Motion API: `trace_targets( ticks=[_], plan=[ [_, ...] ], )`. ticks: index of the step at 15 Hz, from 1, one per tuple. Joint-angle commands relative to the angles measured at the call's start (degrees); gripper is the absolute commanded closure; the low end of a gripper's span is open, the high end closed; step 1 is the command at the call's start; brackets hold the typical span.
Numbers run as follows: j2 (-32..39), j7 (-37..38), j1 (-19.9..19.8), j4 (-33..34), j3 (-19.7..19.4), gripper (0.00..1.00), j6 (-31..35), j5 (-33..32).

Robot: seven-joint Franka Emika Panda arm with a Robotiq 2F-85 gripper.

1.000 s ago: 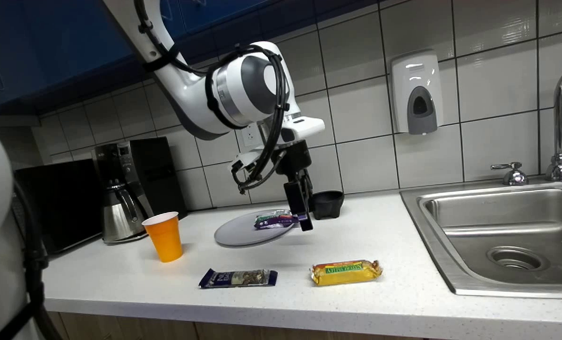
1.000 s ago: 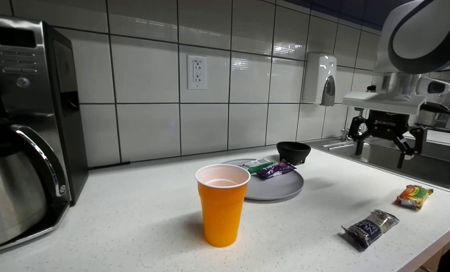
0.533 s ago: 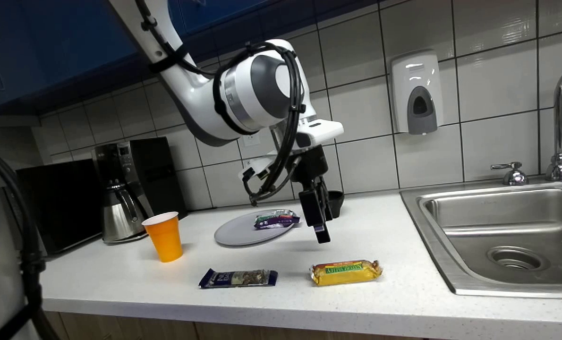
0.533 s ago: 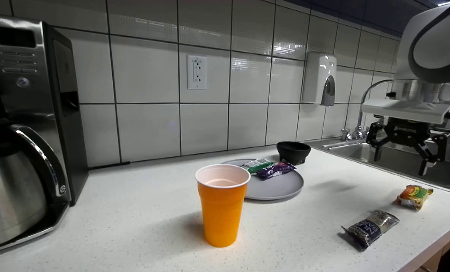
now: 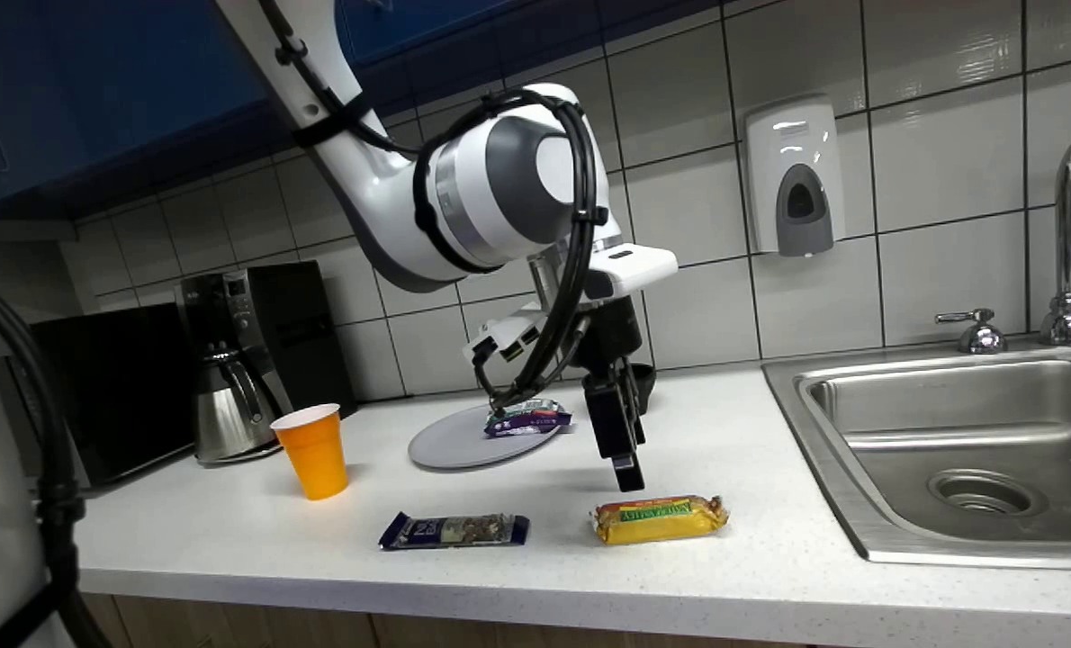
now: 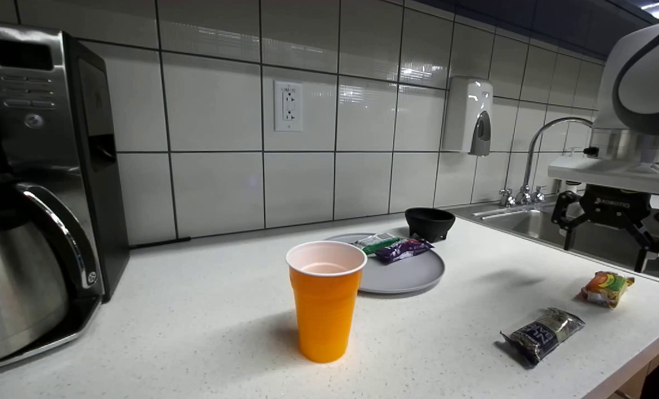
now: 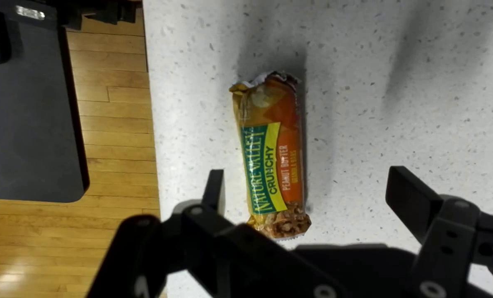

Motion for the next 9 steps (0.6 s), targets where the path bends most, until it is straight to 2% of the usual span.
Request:
trace_targets(
  ticks=[1,9],
  plan=[
    [0.6,-5.6,-0.9,-0.6,-0.6,0.0,0.6,1.6],
    [4.7,-8.5,-1.2,0.3,-2.7,0.0,1.2,1.9]
  ],
)
